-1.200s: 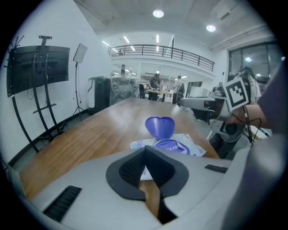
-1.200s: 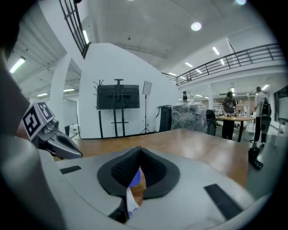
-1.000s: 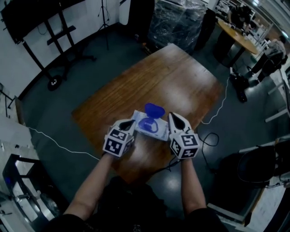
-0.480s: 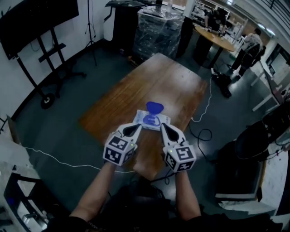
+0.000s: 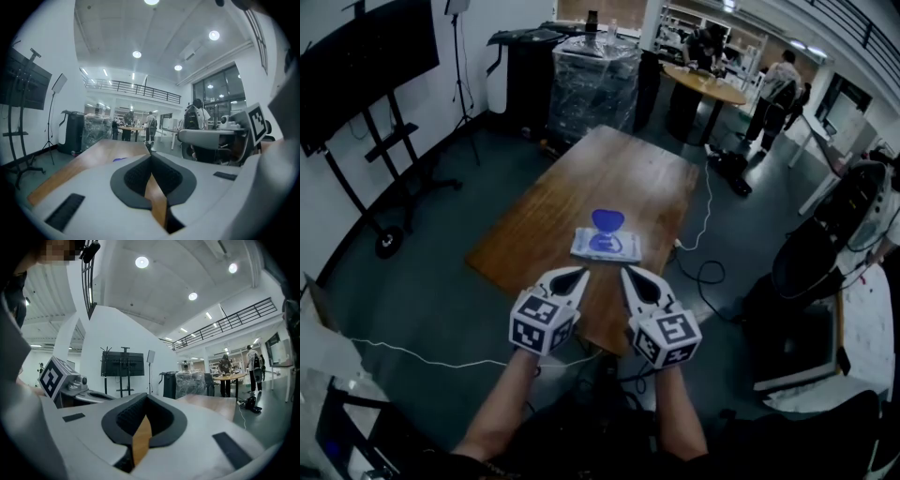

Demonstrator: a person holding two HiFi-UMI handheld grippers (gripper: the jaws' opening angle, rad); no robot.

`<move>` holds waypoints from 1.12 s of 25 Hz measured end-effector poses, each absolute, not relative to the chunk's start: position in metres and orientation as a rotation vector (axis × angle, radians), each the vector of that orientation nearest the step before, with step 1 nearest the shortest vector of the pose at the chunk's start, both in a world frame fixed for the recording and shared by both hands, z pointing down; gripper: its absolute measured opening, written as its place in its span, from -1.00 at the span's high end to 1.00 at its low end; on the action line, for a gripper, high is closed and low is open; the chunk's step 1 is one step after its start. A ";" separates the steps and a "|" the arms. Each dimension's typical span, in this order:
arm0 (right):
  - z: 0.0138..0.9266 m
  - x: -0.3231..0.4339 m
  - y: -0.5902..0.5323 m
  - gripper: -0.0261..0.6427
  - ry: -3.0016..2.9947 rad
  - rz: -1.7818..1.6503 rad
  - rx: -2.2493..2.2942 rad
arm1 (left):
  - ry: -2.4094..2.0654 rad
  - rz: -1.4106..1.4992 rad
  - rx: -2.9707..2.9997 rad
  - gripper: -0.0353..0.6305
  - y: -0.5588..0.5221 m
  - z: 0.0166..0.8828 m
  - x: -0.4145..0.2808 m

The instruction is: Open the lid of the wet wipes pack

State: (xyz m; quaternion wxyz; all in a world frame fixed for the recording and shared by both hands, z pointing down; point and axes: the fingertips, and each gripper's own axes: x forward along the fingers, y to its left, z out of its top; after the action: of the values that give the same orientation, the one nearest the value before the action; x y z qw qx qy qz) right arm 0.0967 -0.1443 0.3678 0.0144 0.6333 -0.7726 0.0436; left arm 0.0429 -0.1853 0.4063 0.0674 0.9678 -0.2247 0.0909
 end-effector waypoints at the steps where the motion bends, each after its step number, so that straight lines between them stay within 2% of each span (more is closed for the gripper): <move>1: 0.365 0.092 -0.139 0.90 -2.409 0.132 1.978 | -0.670 0.265 2.923 0.92 -0.180 0.402 0.041; 14: 0.347 0.059 -0.095 0.90 -2.459 0.067 1.985 | -0.602 0.219 2.972 0.92 -0.130 0.377 0.023; 28: 0.338 0.054 -0.096 0.90 -2.453 0.039 1.995 | -0.589 0.227 2.979 0.92 -0.129 0.374 0.021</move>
State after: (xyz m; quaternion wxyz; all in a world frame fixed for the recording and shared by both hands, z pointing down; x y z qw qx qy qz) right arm 0.0540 -0.0959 0.3381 -0.0101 0.6310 -0.7757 0.0124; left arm 0.0208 -0.1286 0.3743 0.0480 0.9772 -0.1931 0.0746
